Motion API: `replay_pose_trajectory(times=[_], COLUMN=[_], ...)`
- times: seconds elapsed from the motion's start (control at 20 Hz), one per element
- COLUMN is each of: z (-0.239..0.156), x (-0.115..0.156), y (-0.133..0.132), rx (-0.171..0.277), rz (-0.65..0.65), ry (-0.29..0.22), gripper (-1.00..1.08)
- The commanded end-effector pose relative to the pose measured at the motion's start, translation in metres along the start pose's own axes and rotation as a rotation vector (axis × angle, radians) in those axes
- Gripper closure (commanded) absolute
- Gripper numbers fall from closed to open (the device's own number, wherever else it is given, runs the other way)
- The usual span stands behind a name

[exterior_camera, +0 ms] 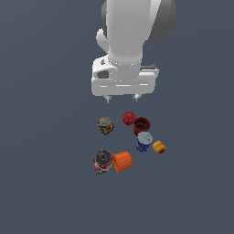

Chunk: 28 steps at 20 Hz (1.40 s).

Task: Pick up a designated object from a clutter of objects.

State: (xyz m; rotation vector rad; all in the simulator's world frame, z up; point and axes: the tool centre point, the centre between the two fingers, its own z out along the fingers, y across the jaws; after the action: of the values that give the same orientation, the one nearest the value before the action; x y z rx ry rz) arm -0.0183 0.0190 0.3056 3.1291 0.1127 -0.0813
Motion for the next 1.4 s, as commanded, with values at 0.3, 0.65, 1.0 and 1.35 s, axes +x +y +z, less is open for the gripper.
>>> replay_pose_trajectory(times=[0.3,0.65,1.0,1.35], z=[-0.004,-0.007,-0.001,0.022], x=[0.000,0.000,0.000,-0.001], y=[0.015,0.027,0.029,0.035], rx=[-0.012,-0.021,-0.020,-0.018], rz=[0.014,0.026,0.006,-0.065], ry=[0.004,0.007,0.007,0.011], gripper=[-0.92,-0.92,-0.92,-0.92])
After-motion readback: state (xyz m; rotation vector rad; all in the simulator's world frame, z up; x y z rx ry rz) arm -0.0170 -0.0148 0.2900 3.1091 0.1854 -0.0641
